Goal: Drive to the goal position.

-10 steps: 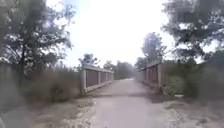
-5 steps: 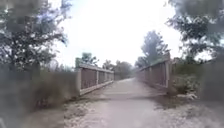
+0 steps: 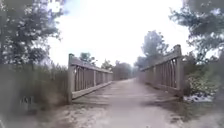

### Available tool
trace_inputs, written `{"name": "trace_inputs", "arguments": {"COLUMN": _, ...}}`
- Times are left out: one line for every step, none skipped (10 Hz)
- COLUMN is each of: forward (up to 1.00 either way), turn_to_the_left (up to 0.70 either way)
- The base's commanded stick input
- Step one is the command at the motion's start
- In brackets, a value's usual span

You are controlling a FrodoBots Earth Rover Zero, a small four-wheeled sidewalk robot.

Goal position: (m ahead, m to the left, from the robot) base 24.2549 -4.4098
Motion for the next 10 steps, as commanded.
{"name": "trace_inputs", "arguments": {"forward": 0.85, "turn_to_the_left": 0.0}}
{"name": "trace_inputs", "arguments": {"forward": 0.85, "turn_to_the_left": 0.0}}
{"name": "trace_inputs", "arguments": {"forward": 0.85, "turn_to_the_left": -0.1}}
{"name": "trace_inputs", "arguments": {"forward": 0.85, "turn_to_the_left": -0.28}}
{"name": "trace_inputs", "arguments": {"forward": 0.85, "turn_to_the_left": -0.24}}
{"name": "trace_inputs", "arguments": {"forward": 0.85, "turn_to_the_left": 0.0}}
{"name": "trace_inputs", "arguments": {"forward": 0.85, "turn_to_the_left": 0.0}}
{"name": "trace_inputs", "arguments": {"forward": 0.85, "turn_to_the_left": 0.0}}
{"name": "trace_inputs", "arguments": {"forward": 0.85, "turn_to_the_left": 0.0}}
{"name": "trace_inputs", "arguments": {"forward": 0.85, "turn_to_the_left": 0.0}}
